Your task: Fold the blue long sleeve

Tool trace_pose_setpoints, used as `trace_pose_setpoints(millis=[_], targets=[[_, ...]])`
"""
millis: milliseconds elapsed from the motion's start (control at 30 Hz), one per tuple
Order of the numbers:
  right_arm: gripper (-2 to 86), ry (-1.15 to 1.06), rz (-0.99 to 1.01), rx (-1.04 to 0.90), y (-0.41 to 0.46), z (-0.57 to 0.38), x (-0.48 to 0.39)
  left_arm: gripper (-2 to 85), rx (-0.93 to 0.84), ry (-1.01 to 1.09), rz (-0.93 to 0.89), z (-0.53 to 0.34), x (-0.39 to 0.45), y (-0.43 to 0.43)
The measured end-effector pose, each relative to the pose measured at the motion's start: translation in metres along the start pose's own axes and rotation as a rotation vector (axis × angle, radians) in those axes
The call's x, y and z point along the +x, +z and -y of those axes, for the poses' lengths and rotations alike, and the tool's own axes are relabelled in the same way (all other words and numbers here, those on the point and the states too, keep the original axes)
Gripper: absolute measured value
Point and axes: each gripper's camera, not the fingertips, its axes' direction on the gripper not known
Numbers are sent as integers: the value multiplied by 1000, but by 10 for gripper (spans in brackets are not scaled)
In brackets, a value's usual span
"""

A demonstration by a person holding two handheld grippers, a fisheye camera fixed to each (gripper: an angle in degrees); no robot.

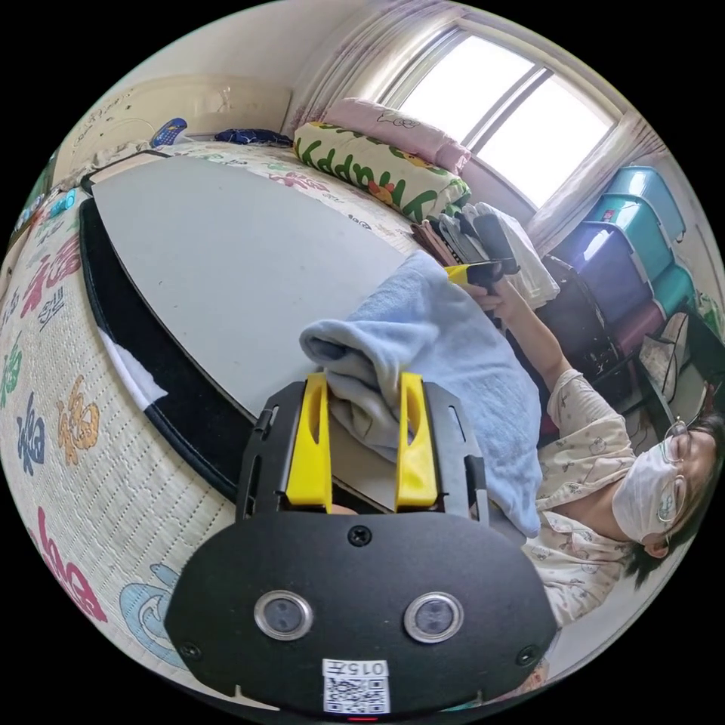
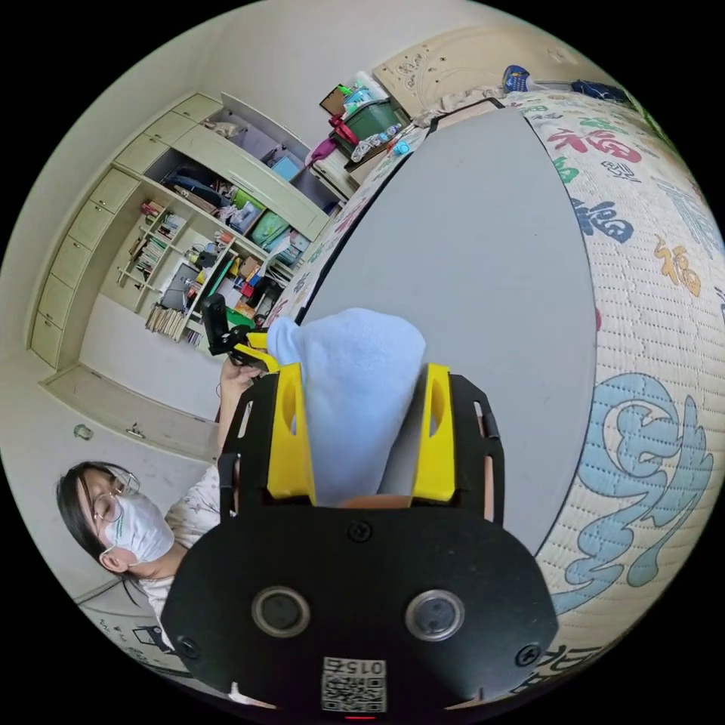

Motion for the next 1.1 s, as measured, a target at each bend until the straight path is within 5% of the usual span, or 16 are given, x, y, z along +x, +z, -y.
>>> trace_pose_setpoints(millis=[300, 467, 667, 933, 1100], targets=[[117, -166, -151, 198, -16, -83, -93, 83, 142, 192, 86, 6, 28, -180], [113, -397, -191, 448, -116, -222, -191, 78, 443, 410, 101, 2, 153, -360], [113, -581, -405, 738, -214, -414, -270, 76, 608, 662, 211, 23, 350, -508], [113, -628, -525, 948, -283, -602, -242, 75, 743, 714, 202, 45, 500, -612], [113, -630, -407, 955, -289, -681, -170, 75, 775, 694, 186, 3, 544, -660]])
